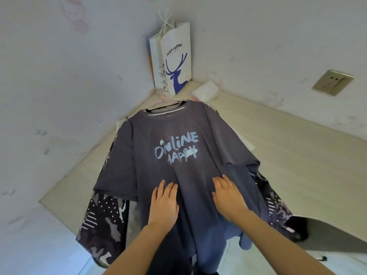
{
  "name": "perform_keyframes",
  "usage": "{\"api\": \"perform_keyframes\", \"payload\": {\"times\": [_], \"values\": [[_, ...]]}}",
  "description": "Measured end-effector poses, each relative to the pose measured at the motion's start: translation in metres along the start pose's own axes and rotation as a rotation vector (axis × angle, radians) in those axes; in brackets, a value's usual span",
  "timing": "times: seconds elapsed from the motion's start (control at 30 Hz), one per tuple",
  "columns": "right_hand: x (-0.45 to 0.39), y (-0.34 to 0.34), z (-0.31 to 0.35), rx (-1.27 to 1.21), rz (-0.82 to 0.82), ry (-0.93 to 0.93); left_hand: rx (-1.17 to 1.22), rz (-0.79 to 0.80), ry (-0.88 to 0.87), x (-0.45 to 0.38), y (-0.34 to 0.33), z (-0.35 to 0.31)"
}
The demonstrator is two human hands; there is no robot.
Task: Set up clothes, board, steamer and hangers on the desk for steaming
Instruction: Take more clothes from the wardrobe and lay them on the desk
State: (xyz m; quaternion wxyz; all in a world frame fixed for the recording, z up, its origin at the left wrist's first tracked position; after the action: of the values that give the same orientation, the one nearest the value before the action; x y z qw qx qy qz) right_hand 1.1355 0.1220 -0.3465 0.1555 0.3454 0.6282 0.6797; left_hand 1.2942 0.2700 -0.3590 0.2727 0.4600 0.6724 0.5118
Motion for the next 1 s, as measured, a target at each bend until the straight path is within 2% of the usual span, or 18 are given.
{"api": "perform_keyframes", "payload": {"times": [0.1, 0.23, 0.47, 0.67, 0.83, 1.0], "values": [[0.032, 0.002, -0.008, -0.009, 0.01, -0.048, -0.036, -0.015, -0.117, 0.017, -0.001, -0.019], [0.076, 0.001, -0.015, -0.023, 0.029, -0.135, -0.029, -0.033, -0.183, 0.033, -0.001, -0.048], [0.168, -0.016, -0.034, 0.027, -0.038, -0.301, 0.075, -0.06, -0.384, 0.05, 0.001, -0.121], [0.261, -0.03, -0.052, -0.071, -0.09, -0.513, 0.102, 0.057, -0.6, 0.087, -0.018, -0.203], [0.365, -0.049, -0.063, -0.142, -0.167, -0.687, 0.151, 0.151, -0.713, 0.14, -0.046, -0.272], [0.473, -0.079, -0.067, -0.194, -0.13, -0.913, 0.146, 0.272, -0.967, 0.226, -0.083, -0.344]]}}
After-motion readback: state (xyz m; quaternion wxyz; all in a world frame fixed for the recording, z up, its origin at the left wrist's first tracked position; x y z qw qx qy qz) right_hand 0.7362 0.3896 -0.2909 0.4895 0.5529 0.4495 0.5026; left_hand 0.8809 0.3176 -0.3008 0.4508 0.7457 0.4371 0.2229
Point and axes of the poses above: each hand's wrist, its own x-axis away from the middle knuckle, its own y-axis out of the back of the hand, z = x × y, the point moved 3 cm from there along -x, towards the middle knuckle, and after that the axes turned 11 degrees about x, right-handed, at the moved point
